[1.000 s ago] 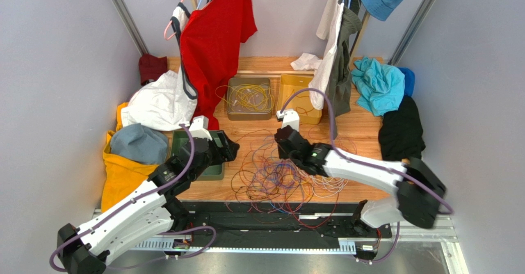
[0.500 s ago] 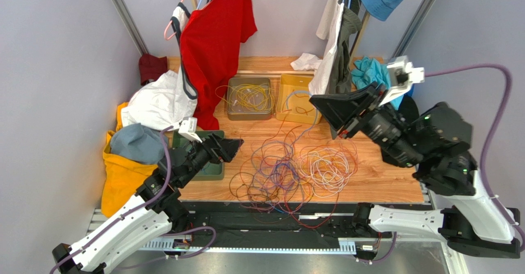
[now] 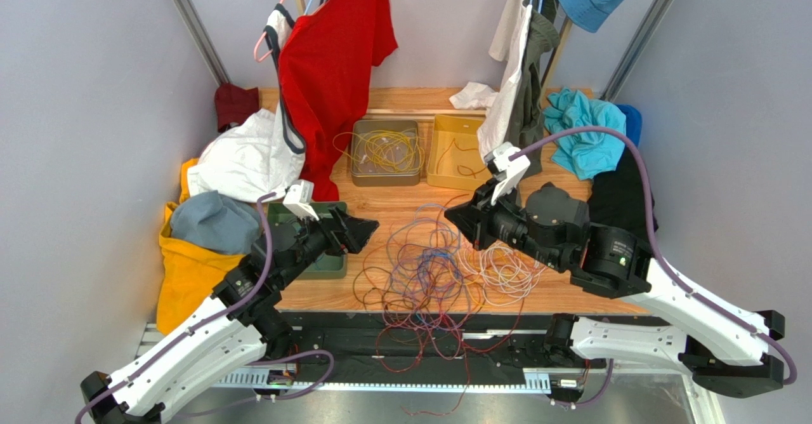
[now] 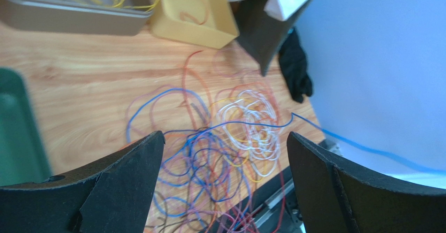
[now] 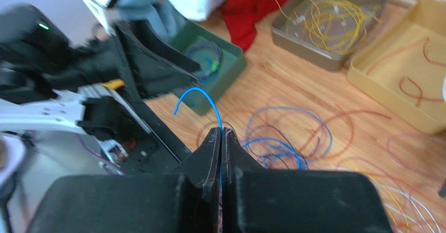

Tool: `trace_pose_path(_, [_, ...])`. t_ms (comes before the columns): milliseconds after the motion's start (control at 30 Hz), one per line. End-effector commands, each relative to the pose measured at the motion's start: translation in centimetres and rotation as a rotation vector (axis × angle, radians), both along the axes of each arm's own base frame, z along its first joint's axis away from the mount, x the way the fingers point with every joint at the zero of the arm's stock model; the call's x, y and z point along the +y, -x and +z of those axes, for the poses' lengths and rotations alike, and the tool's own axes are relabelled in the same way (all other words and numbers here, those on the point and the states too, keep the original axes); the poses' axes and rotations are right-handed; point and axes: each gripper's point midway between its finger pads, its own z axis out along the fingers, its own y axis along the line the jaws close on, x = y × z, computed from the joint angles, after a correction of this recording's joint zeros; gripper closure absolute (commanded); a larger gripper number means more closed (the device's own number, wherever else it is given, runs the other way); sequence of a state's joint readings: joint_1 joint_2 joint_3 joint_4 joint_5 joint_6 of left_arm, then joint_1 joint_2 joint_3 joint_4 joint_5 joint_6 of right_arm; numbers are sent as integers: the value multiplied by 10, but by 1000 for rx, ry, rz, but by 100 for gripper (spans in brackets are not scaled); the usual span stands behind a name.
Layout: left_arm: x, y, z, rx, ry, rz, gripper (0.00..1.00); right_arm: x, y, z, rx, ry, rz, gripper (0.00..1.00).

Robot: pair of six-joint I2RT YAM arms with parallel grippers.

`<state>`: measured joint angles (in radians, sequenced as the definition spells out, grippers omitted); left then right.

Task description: Untangle the cables

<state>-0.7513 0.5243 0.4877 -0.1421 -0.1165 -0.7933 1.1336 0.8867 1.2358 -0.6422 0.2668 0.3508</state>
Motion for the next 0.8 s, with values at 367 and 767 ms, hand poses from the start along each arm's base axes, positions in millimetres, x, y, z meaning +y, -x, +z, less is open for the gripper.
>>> trace_pose_path(367, [-64,39,25,-467,199,-334,1,2,11,94,-49,-256,38,100])
trace_pose_path(767, [-126,36,20,-605,165,-402,1,17,33,148,-17,-351,170,100])
